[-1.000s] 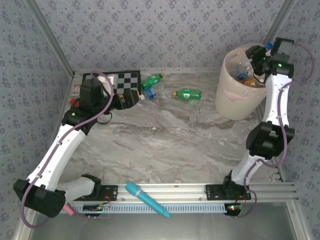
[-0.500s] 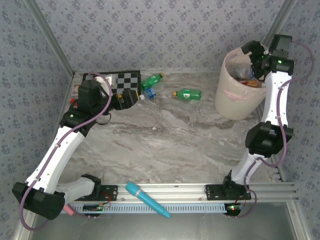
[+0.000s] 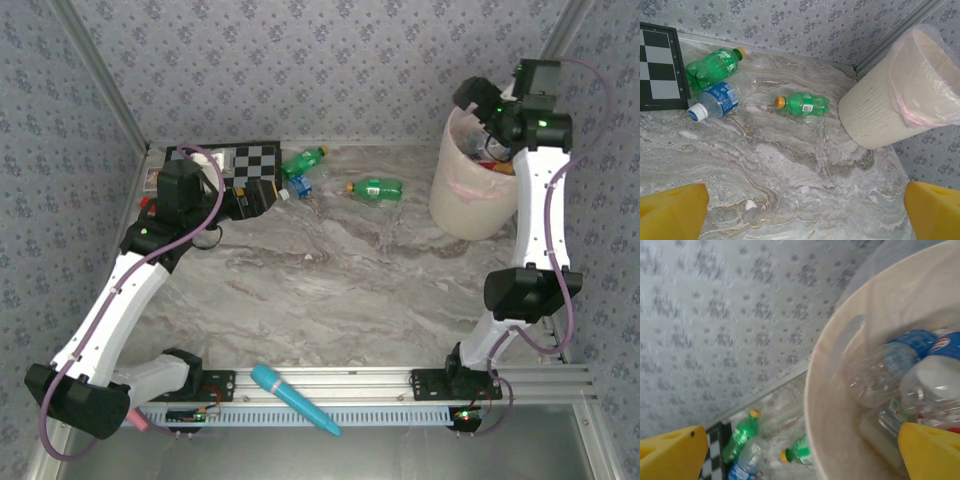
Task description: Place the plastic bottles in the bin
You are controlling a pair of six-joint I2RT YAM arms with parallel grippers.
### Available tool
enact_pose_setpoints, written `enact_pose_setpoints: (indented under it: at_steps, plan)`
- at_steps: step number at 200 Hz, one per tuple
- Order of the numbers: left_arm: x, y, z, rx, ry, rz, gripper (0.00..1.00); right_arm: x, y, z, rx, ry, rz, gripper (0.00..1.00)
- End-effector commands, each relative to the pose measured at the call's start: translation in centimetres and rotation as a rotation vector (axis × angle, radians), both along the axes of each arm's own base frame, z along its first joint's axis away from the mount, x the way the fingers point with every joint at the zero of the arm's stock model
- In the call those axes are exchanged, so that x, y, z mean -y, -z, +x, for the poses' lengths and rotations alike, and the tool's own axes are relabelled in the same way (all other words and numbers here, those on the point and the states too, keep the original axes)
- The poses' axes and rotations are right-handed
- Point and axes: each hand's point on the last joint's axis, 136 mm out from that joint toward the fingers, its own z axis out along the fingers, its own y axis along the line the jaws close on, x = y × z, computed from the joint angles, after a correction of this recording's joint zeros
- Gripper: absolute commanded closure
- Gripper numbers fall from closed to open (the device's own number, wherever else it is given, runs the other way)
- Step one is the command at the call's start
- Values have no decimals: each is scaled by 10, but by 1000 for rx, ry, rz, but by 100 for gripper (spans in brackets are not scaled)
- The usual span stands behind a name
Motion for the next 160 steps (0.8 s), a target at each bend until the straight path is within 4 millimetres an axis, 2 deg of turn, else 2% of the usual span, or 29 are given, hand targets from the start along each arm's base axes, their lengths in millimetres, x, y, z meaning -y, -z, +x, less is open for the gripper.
enact_pose_setpoints:
  at_steps: [1,28,74,110,160]
  plan:
    - [1,-1,0,2,14,-10,0,-27,-2,-9,-13,-92,-181,0]
    - [1,1,-1,-6,17,-5,0,-75,15,-5,-46,-209,-347,0]
    - [0,-2,-5,-11,22,3,0,-143,65,6,-119,-387,-615,0]
    - [-1,-4,-9,-17,20,6,0,-165,114,19,-217,-450,-735,0]
    - [-15,7,-6,-77,-87,-13,0,-175,167,36,-306,-494,-752,0]
